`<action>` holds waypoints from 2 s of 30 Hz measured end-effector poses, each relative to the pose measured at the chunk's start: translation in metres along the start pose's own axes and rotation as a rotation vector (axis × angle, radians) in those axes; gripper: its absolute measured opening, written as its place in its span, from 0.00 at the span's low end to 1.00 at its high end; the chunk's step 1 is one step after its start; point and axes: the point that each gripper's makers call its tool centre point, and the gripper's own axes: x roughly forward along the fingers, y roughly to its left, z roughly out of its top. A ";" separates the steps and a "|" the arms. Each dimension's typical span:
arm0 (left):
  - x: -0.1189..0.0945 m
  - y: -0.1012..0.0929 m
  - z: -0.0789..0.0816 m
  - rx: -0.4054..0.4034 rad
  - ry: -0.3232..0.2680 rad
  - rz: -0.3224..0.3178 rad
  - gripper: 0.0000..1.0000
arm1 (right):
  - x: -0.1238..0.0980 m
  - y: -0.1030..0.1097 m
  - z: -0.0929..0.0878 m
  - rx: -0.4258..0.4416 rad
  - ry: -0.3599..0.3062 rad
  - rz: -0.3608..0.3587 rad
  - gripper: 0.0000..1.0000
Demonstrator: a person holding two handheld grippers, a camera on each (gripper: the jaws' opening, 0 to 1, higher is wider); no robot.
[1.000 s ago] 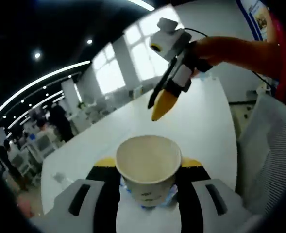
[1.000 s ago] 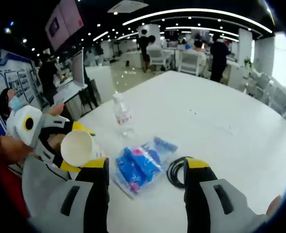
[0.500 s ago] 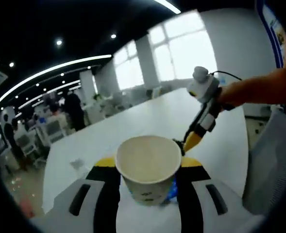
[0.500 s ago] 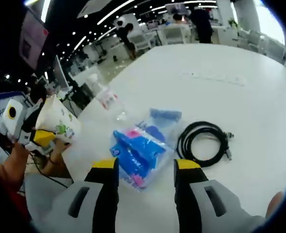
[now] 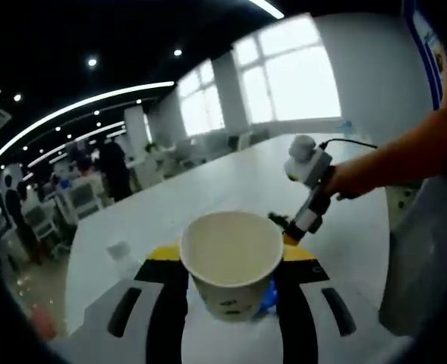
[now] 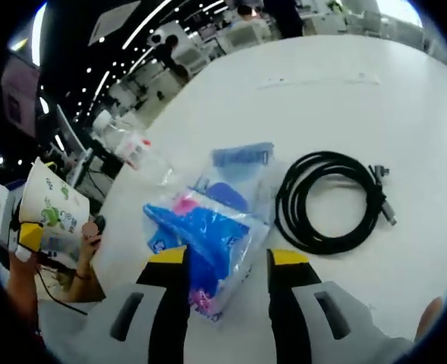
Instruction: Arrange the tabletop items into an orderly group along one side of the table until the central work area is clear of visible clutter.
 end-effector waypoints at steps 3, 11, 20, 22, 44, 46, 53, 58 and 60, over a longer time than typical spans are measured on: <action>0.001 0.002 -0.002 -0.002 0.005 0.000 0.42 | 0.007 -0.001 -0.003 0.016 0.007 0.001 0.39; 0.004 0.007 -0.004 -0.004 0.012 0.004 0.42 | 0.013 -0.004 0.000 0.047 -0.001 0.006 0.34; 0.006 0.008 -0.005 -0.005 0.014 0.005 0.41 | 0.020 -0.008 -0.002 0.084 0.001 0.012 0.28; 0.006 0.007 -0.006 -0.004 0.017 0.003 0.41 | 0.021 -0.010 -0.003 0.092 0.001 0.009 0.27; 0.006 0.007 -0.011 -0.003 0.032 0.002 0.41 | 0.009 -0.002 0.001 0.056 -0.011 0.048 0.02; 0.006 0.007 -0.011 -0.002 0.034 0.001 0.41 | 0.005 0.001 0.004 0.053 -0.020 0.058 0.02; 0.011 0.006 -0.011 -0.003 0.035 -0.002 0.41 | -0.011 0.000 0.005 0.042 -0.032 0.071 0.02; 0.015 0.004 -0.013 -0.001 0.039 -0.007 0.41 | -0.029 -0.003 -0.001 0.072 -0.046 0.090 0.01; 0.018 0.002 -0.014 0.000 0.042 -0.012 0.41 | -0.038 -0.005 -0.004 0.066 -0.045 0.086 0.01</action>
